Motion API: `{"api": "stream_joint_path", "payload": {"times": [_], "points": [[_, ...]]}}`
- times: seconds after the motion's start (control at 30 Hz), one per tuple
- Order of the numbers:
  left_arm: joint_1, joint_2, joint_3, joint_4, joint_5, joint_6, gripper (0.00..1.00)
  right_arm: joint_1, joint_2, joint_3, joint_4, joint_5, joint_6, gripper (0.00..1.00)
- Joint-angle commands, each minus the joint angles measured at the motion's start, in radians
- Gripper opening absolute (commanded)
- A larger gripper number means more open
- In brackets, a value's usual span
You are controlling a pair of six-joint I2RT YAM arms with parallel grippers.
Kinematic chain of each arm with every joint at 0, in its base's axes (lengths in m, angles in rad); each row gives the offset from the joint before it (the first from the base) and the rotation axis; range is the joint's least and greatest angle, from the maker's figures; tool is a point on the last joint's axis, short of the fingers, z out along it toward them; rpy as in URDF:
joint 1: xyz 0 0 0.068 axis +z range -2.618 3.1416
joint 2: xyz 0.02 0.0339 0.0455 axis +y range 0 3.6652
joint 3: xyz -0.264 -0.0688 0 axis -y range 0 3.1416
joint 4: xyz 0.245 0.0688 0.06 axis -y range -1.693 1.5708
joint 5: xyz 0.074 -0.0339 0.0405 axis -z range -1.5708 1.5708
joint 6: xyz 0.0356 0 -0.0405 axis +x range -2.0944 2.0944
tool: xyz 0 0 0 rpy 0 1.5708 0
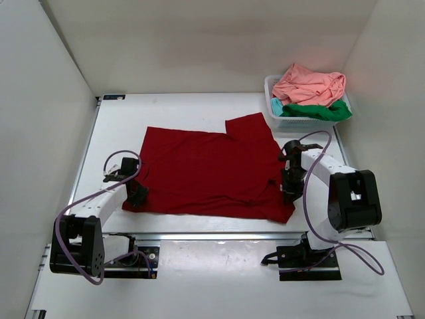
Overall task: Fold and stack the t-shirts
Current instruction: Fold the flattened tshirt in 1/3 of the way
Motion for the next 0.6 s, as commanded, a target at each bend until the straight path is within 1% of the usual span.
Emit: {"api": "stream_joint_path", "payload": {"times": [0.0, 0.07, 0.23, 0.33, 0.43, 0.53, 0.57], "points": [[-0.029, 0.018, -0.083, -0.215, 0.028, -0.031, 0.36, -0.001, 0.034, 0.112, 0.030, 0.002, -0.032, 0.20], [-0.032, 0.000, -0.085, -0.226, 0.023, -0.036, 0.36, -0.002, 0.076, 0.150, 0.024, 0.002, -0.033, 0.20], [-0.051, -0.062, -0.091, -0.284, 0.034, -0.071, 0.36, 0.016, 0.120, 0.236, 0.011, -0.012, -0.039, 0.20], [-0.037, -0.101, -0.057, -0.327, 0.052, -0.077, 0.37, 0.031, 0.143, 0.304, -0.005, -0.020, -0.038, 0.22], [-0.026, -0.135, 0.027, -0.408, 0.054, -0.091, 0.38, 0.043, 0.157, 0.369, -0.025, -0.037, -0.029, 0.21], [-0.006, -0.144, 0.124, -0.456, 0.052, -0.080, 0.40, 0.060, 0.174, 0.422, -0.015, -0.060, -0.016, 0.23], [0.005, -0.140, 0.157, -0.450, 0.055, -0.066, 0.41, 0.065, 0.180, 0.443, -0.016, -0.069, -0.012, 0.23]]}}
